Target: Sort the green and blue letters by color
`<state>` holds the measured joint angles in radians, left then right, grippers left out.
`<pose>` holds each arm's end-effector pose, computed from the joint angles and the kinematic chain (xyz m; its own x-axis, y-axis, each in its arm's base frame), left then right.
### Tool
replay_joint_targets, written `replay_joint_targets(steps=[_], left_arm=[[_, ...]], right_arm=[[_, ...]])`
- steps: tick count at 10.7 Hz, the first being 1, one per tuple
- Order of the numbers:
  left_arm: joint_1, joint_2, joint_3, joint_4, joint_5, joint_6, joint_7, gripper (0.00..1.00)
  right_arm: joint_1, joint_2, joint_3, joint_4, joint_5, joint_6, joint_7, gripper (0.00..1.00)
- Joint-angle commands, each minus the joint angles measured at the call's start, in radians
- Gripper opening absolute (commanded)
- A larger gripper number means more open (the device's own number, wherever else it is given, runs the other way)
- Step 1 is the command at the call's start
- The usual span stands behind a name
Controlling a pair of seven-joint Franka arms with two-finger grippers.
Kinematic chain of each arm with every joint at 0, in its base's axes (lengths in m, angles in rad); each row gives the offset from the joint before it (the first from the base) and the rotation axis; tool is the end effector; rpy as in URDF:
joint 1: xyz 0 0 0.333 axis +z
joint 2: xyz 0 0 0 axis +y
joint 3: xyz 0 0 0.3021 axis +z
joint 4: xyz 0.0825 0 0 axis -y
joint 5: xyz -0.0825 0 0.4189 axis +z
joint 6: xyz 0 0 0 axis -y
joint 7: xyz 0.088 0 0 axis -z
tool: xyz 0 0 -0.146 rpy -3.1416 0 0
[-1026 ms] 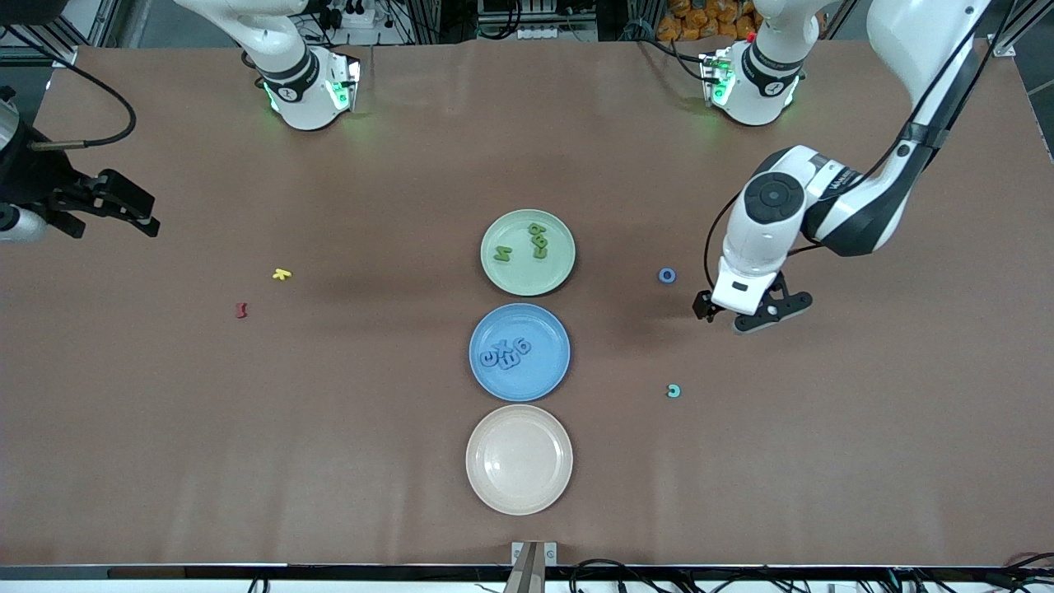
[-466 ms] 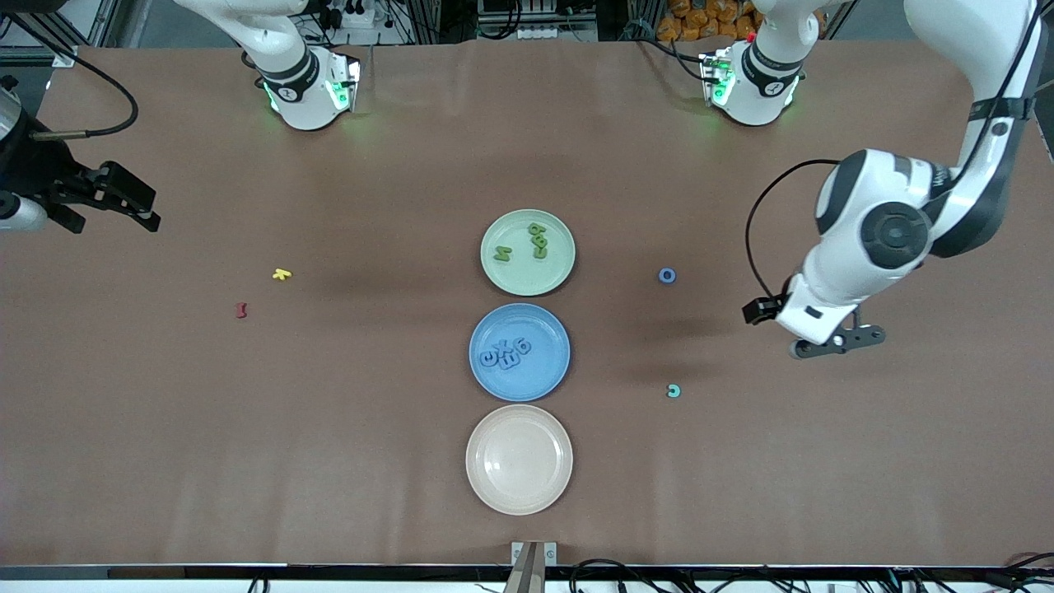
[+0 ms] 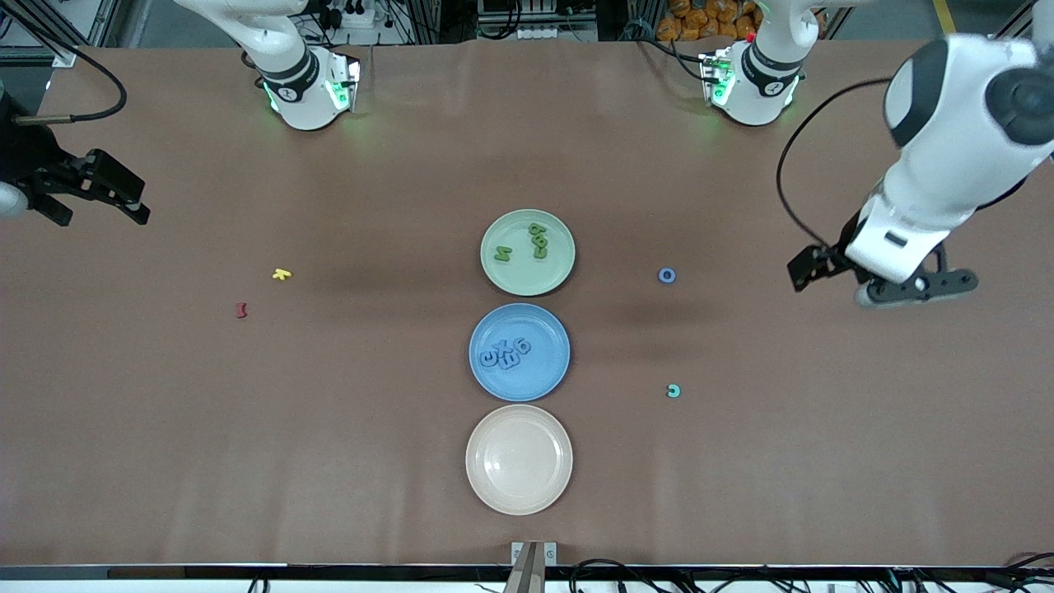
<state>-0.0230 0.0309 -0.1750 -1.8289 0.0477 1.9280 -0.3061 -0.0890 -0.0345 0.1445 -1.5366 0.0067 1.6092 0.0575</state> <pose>0.6037 -0.1153 0.4528 0.9927 0.0921 0.0773 0.0938 -0.9954 -0.0179 0.5865 0.0349 0.6129 0.9943 -0.0021 0.1063 -0.0013 -1.0000 -0.0078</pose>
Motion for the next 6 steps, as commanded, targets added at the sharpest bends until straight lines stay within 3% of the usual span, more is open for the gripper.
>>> replay_joint_targets(steps=[1, 6], left_arm=[[-0.041, -0.032, 0.072, 0.133, -0.031, -0.241, 0.177, 1.00], [-0.046, -0.048, 0.086, 0.230, -0.066, -0.374, 0.277, 1.00]], right_arm=[[-0.012, -0.008, -0.003, 0.006, 0.006, -0.015, -0.011, 1.00], [0.011, -0.008, -0.005, 0.006, 0.006, -0.005, -0.011, 1.00]])
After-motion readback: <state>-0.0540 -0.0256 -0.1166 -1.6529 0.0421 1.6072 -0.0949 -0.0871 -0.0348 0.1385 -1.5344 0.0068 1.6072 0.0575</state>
